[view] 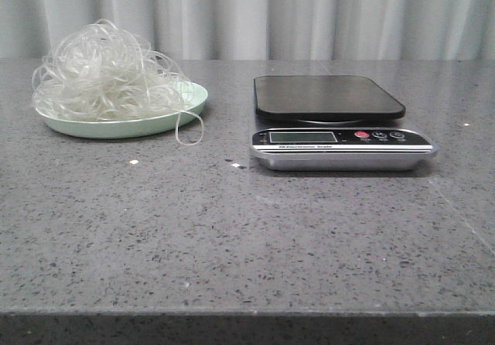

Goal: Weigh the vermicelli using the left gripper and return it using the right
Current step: 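Move the left gripper above the vermicelli on the pale green plate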

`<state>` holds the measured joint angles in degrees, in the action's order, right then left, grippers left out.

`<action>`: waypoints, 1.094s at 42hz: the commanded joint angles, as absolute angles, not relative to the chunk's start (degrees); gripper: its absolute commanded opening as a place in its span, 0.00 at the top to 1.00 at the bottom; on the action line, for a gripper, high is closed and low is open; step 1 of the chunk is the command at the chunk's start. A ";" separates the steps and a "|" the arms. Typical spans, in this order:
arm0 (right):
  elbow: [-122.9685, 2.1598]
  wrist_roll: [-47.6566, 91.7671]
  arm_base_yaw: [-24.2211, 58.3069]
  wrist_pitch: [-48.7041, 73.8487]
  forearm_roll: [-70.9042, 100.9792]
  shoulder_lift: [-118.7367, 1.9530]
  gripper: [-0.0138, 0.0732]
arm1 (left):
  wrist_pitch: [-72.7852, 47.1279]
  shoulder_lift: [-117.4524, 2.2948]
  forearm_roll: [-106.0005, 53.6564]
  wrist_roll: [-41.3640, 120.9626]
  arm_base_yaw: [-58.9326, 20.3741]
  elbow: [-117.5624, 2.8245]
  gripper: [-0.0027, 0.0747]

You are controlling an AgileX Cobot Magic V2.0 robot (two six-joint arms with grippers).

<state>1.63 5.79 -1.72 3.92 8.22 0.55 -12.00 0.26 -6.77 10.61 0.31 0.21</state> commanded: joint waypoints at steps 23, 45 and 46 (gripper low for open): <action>1.17 5.74 -2.03 -0.34 7.90 1.52 0.67 | -5.61 1.37 -6.97 10.41 0.45 0.64 0.78; 1.17 5.74 -2.03 -0.57 7.90 1.52 0.67 | 10.96 -0.57 -7.33 10.41 0.45 -11.05 0.78; 1.17 5.74 -2.03 -0.57 7.90 1.52 0.67 | 8.93 -1.68 -7.33 10.41 0.45 -14.27 0.78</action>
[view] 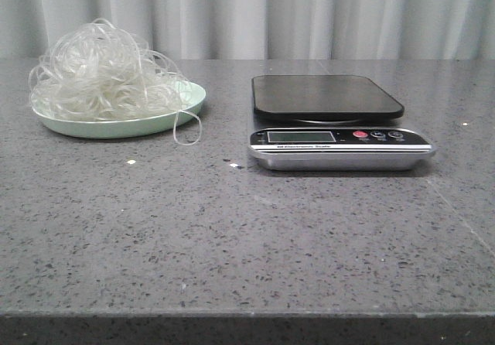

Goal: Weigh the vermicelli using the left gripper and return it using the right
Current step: 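Move the left gripper above the vermicelli on the pale green plate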

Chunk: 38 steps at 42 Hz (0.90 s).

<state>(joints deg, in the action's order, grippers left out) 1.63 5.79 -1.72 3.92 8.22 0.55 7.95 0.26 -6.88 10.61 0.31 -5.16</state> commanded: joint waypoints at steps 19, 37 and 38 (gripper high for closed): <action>1.17 5.74 -2.03 -0.57 7.90 1.52 0.67 | -18.07 -35.82 -13.17 10.41 0.34 -55.02 0.67; 1.17 5.74 -2.03 -0.57 7.90 1.52 0.67 | -39.03 -62.21 -26.26 18.84 -5.28 -70.99 0.21; 1.17 5.74 -2.03 -0.57 7.90 1.52 0.67 | -39.63 -63.18 -26.41 19.13 -6.08 -71.87 0.21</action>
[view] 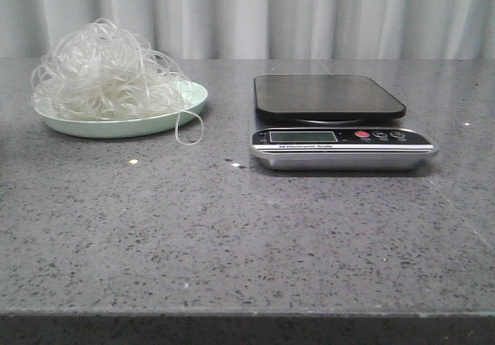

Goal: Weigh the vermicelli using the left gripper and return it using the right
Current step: 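Move the left gripper above the vermicelli on the pale green plate, then lower the left gripper into the vermicelli and close on it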

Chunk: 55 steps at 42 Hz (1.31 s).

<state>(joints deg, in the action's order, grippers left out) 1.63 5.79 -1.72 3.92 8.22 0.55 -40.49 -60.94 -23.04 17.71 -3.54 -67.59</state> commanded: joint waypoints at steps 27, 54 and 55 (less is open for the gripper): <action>1.17 5.74 -2.03 -0.61 7.90 1.52 0.67 | -48.87 -88.61 -7.63 18.15 -18.25 -80.71 0.20; 1.17 5.74 -2.03 -0.61 7.90 1.52 0.67 | -45.96 -97.00 -10.54 17.63 -18.25 -80.71 0.48; 1.17 5.74 -2.03 -0.61 7.90 1.52 0.67 | -45.96 -97.00 -10.54 17.63 -18.25 -80.71 0.51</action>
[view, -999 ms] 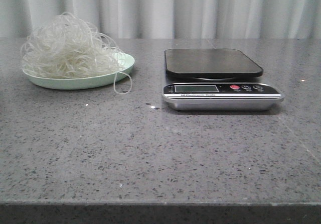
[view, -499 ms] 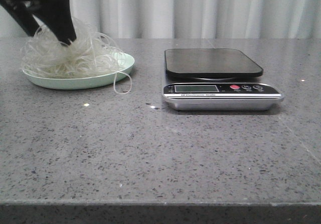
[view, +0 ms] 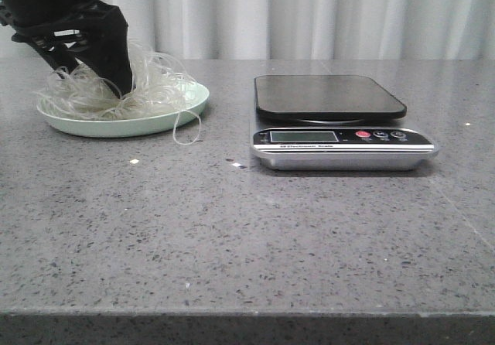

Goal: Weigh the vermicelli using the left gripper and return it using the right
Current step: 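Lower the left gripper into the vermicelli and close on it, then lift the vermicelli with the left gripper and place it on the scale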

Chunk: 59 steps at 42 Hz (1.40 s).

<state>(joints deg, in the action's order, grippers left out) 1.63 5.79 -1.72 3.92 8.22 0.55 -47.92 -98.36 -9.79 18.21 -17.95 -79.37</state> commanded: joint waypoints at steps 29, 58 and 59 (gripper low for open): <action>1.17 5.74 -2.03 -0.61 7.90 1.52 0.67 | -55.95 -96.64 -10.54 17.63 -18.25 -93.92 0.79; 1.17 5.74 -2.03 -0.61 7.90 1.52 0.67 | -54.32 -97.13 -25.27 18.15 -31.96 -115.56 0.79; 1.17 5.74 -2.03 -0.61 7.90 1.52 0.67 | -53.73 -97.46 -25.06 18.15 -33.11 -115.56 0.79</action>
<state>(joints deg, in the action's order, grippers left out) 1.63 5.79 -1.72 3.92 8.22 0.55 -59.72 -99.67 -22.67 18.12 -29.90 -113.38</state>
